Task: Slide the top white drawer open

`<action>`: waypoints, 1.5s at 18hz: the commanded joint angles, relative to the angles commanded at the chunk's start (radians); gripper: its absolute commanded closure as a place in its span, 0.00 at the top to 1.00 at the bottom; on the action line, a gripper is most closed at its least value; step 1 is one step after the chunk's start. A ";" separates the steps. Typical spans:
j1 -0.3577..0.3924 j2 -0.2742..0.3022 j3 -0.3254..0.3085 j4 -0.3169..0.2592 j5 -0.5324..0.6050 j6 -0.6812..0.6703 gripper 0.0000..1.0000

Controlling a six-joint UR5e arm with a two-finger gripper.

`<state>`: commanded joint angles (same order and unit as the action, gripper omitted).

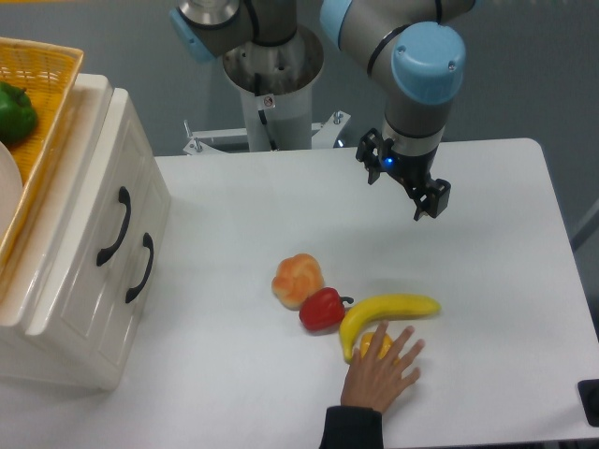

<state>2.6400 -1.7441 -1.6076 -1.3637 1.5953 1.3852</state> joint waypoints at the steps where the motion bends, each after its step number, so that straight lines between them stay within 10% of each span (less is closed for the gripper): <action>1: 0.000 0.000 0.000 0.000 0.000 0.000 1.00; 20: 0.002 0.026 -0.051 0.002 -0.011 -0.002 1.00; 27: -0.044 0.018 -0.048 0.002 -0.054 -0.264 1.00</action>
<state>2.5956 -1.7257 -1.6552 -1.3622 1.5417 1.1216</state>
